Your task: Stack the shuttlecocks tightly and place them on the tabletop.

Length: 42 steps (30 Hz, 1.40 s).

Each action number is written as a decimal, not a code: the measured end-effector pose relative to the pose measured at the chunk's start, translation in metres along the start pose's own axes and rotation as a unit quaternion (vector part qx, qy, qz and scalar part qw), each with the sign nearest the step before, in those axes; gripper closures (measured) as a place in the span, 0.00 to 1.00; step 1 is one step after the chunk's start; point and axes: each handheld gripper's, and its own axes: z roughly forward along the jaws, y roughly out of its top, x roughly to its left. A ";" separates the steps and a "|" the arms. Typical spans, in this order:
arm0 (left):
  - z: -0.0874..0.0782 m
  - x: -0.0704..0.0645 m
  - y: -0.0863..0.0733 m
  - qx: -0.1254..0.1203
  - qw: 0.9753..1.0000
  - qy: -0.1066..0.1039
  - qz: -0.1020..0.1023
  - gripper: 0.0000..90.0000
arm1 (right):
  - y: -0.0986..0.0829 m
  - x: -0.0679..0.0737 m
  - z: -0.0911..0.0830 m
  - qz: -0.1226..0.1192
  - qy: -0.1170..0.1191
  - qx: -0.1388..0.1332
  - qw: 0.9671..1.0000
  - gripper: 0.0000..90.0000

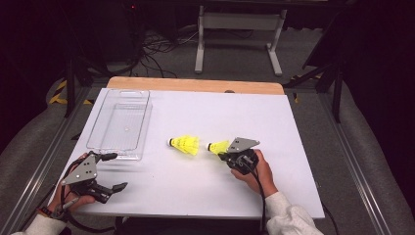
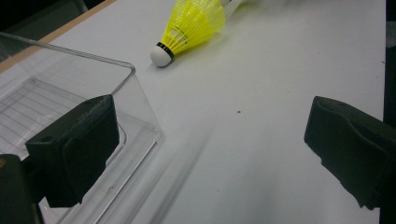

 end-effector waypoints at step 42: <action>0.001 -0.001 0.000 0.002 1.000 -0.002 0.001 0.04 | 0.031 0.018 0.042 -0.027 0.036 -0.013 0.999 1.00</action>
